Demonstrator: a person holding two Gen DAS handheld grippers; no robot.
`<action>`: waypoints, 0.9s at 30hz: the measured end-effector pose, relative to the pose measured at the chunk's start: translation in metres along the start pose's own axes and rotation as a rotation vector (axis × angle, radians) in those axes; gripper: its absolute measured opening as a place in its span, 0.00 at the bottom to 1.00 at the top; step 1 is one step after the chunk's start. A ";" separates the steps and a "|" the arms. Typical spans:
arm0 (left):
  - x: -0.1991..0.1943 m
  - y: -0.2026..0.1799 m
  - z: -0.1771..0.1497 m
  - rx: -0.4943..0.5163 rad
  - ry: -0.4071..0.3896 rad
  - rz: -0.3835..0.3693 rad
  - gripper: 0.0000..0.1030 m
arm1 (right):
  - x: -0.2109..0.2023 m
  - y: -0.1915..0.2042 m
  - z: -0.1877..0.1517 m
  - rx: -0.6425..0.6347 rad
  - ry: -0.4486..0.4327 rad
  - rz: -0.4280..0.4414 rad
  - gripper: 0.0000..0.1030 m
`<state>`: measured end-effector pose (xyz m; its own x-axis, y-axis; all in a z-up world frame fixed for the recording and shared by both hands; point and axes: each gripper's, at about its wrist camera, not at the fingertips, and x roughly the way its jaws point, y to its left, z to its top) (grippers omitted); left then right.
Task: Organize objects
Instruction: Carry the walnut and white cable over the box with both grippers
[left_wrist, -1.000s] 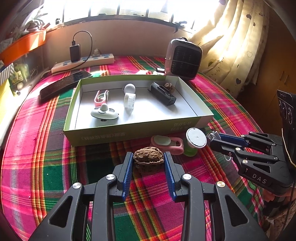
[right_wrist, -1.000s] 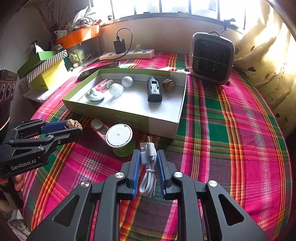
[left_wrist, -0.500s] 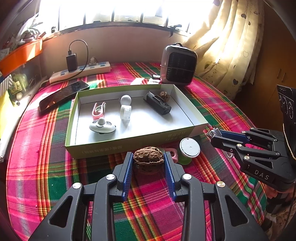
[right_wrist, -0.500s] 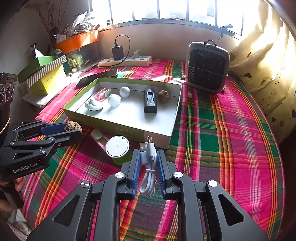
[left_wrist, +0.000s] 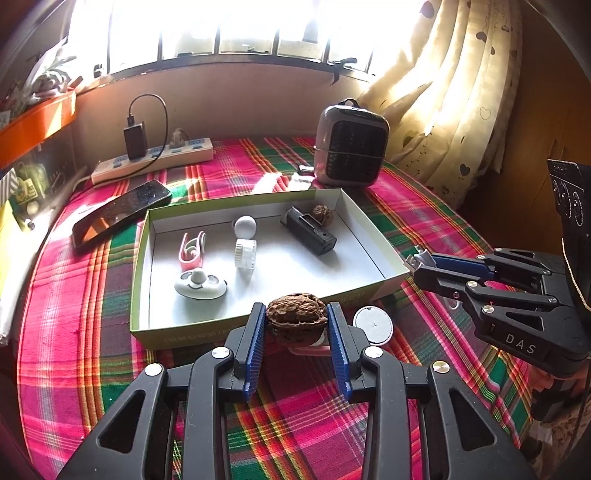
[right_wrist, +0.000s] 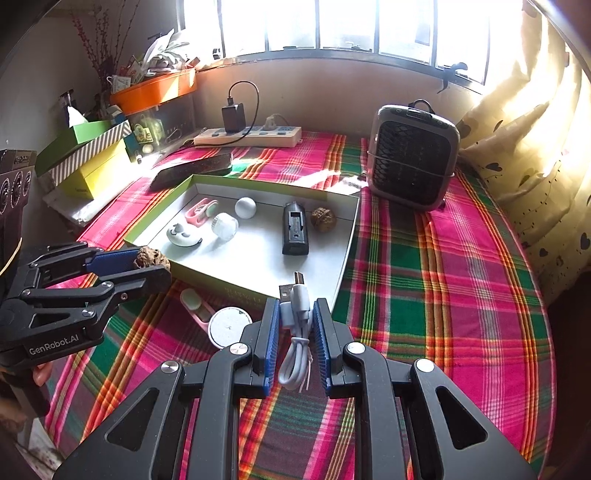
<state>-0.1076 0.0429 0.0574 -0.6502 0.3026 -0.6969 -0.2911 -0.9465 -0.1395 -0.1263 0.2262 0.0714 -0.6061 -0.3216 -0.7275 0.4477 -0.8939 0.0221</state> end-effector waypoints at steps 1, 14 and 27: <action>0.000 0.001 0.002 0.001 -0.001 -0.001 0.30 | 0.001 0.000 0.002 -0.003 0.000 0.000 0.19; 0.019 0.012 0.023 -0.006 0.001 0.010 0.30 | 0.023 -0.007 0.030 0.023 0.013 -0.008 0.19; 0.049 0.014 0.033 -0.005 0.033 0.017 0.30 | 0.063 -0.023 0.053 0.101 0.055 -0.038 0.19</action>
<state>-0.1665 0.0478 0.0441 -0.6317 0.2830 -0.7217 -0.2769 -0.9519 -0.1310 -0.2096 0.2095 0.0614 -0.5833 -0.2722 -0.7653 0.3548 -0.9329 0.0613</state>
